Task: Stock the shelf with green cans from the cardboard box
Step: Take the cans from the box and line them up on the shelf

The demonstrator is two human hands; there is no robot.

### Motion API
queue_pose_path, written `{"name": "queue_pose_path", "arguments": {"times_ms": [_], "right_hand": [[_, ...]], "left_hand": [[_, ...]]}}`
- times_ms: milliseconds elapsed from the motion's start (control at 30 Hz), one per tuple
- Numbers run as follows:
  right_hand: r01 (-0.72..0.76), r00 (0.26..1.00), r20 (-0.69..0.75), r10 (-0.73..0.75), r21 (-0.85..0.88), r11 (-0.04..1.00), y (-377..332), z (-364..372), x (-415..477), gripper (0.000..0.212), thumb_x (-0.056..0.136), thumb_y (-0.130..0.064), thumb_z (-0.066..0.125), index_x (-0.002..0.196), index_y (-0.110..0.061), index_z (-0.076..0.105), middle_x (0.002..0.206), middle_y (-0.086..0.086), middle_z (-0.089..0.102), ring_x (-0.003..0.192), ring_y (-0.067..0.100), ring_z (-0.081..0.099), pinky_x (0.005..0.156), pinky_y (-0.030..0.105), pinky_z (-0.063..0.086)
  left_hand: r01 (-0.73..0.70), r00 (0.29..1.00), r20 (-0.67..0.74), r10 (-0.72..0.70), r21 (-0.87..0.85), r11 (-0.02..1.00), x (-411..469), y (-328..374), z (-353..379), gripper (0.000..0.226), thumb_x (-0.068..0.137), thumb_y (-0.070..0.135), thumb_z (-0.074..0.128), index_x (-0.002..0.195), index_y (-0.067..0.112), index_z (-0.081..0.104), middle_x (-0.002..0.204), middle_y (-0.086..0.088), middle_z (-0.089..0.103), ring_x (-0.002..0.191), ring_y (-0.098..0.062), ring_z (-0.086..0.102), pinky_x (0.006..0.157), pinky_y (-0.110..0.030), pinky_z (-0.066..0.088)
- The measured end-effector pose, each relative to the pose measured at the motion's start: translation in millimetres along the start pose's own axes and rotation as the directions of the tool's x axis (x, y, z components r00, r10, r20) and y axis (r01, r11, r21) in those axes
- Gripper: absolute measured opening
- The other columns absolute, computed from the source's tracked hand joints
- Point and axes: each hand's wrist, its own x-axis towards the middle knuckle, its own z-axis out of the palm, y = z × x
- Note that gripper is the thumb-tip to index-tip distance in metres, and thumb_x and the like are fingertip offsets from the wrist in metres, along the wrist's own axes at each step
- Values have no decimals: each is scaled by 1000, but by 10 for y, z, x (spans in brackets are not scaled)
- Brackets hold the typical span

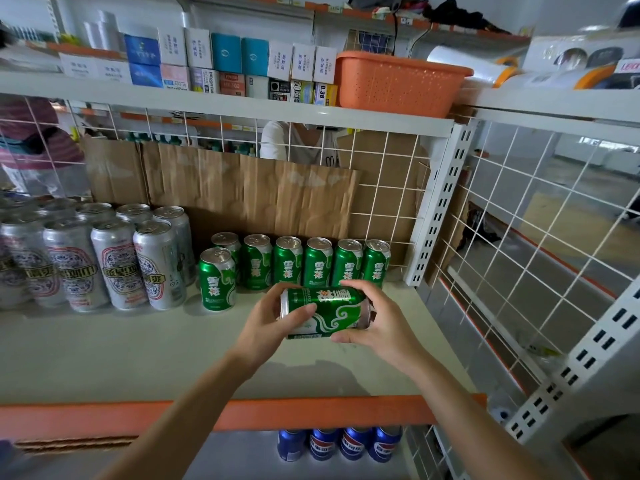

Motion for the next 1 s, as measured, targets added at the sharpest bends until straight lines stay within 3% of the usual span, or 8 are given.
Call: {"name": "queue_pose_path", "arguments": {"times_ms": [167, 333, 433, 533, 633, 733, 900, 1000], "right_hand": [[-47, 998, -20, 53, 216, 975, -14, 55, -78, 99, 48, -66, 77, 132, -31, 40, 126, -18, 51, 112, -1, 56, 89, 23, 52], [-160, 980, -14, 199, 539, 827, -15, 174, -146, 108, 39, -74, 78, 130, -28, 40, 124, 5, 56, 106, 14, 64, 79, 33, 58], [-143, 966, -76, 246, 637, 758, -81, 227, -133, 74, 59, -51, 81, 118, -19, 51, 115, 10, 63, 96, 14, 68, 72, 31, 59], [-124, 951, -143, 273, 633, 764, -101, 233, -125, 28, 80, -25, 71, 104, -19, 59, 105, 8, 65, 89, 10, 69, 77, 31, 58], [-120, 955, -151, 255, 590, 799, -80, 182, -104, 54, 69, -33, 70, 117, -13, 56, 109, 8, 65, 93, 12, 68, 79, 29, 57], [-86, 971, -151, 188, 510, 856, -89, 102, -76, 71, 60, -46, 72, 122, -16, 56, 115, 9, 63, 96, 15, 68, 83, 33, 57], [2, 993, -109, 40, 357, 934, -192, -77, -28, 62, 58, -48, 72, 116, -31, 57, 110, -10, 64, 97, 2, 63, 82, 21, 52], [10, 999, -36, 1, 291, 957, -271, -157, 19, 60, 57, -46, 74, 114, -30, 59, 107, -11, 67, 100, 7, 64, 83, 28, 54]], "left_hand": [[-22, 993, -112, 21, -11, 1000, -59, 60, 69, 38, 69, 39, 74, 100, 24, 58, 90, 3, 69, 81, -1, 66, 66, -13, 50], [-35, 982, -188, 26, -44, 998, -100, 78, 123, 48, 65, 44, 75, 105, 24, 58, 91, 7, 67, 84, 2, 62, 66, -9, 46], [-46, 985, -166, 37, -50, 998, -119, 65, 173, 46, 72, 34, 77, 108, 17, 56, 99, -1, 66, 84, 0, 64, 66, -12, 48], [-35, 991, -131, 28, -54, 998, -160, 65, 222, 30, 83, 14, 66, 110, 9, 53, 95, 1, 64, 75, 6, 64, 60, -9, 47], [-26, 997, -69, 23, -48, 999, -197, 59, 224, 30, 84, 10, 64, 111, 14, 52, 93, 3, 64, 75, 5, 64, 61, -10, 47], [-6, 1000, -14, 5, -70, 998, -203, 18, 199, 54, 69, 38, 77, 115, 23, 52, 102, 0, 67, 90, -7, 66, 70, -17, 51], [13, 1000, -1, -13, -167, 986, -185, 50, 177, 69, 58, 48, 68, 119, 20, 54, 119, -2, 58, 105, -17, 63, 76, -23, 53], [32, 999, 41, -24, -193, 981, -147, 83, 157, 71, 55, 48, 74, 116, 17, 55, 116, -4, 61, 103, -19, 64, 73, -24, 52]]}}
